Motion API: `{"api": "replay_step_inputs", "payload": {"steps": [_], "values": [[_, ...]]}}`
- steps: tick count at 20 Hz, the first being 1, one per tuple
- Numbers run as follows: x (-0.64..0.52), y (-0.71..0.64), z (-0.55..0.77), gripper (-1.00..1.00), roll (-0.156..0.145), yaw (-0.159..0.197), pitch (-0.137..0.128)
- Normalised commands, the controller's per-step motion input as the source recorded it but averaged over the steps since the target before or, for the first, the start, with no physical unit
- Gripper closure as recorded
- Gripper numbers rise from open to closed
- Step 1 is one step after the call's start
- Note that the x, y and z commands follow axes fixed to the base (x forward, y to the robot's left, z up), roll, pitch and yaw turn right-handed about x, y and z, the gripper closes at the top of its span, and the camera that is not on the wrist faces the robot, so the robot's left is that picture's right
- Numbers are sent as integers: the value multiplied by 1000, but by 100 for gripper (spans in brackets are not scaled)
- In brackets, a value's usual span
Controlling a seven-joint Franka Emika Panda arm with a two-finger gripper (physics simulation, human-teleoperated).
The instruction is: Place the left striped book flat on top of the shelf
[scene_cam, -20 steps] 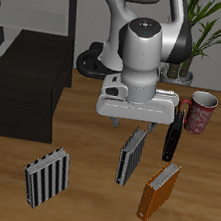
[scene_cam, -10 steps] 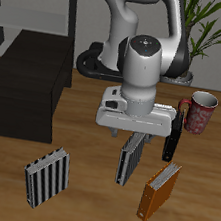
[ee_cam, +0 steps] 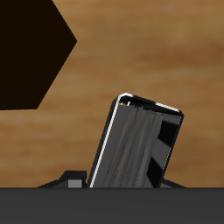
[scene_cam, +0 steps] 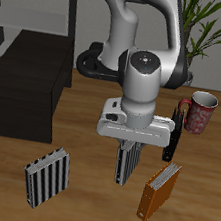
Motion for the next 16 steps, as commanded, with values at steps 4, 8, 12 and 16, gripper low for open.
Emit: {"api": "replay_step_inputs", "payload": {"steps": [4,8,12,16], "values": [[-108,-134,239,100,-9,3,-39],[-119,-128,291,100,-13,16,-36],[-249,-244,552,100,-24,23,-71],[-382,-285,588,100,2,9,-84]]}}
